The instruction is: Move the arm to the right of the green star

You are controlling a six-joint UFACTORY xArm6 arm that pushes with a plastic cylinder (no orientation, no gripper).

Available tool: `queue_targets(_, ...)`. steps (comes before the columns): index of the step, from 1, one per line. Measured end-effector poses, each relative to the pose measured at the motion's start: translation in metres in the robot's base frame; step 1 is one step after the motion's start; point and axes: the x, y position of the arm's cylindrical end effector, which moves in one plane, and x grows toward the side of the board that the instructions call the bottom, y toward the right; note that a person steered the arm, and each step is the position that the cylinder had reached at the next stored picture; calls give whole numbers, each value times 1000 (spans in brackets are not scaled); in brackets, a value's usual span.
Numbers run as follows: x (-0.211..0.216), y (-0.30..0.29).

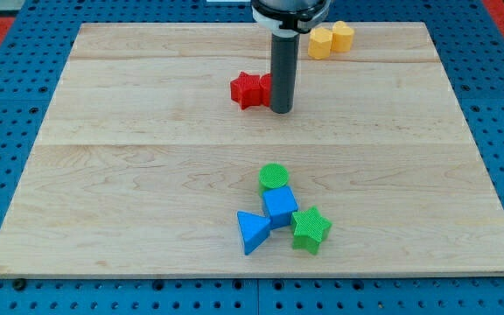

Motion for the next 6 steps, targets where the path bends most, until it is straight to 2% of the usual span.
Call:
queue_targets(1,-6,34)
queue_targets(2,15,73)
queue_targets(4,67,100)
queue_targets(6,163,113)
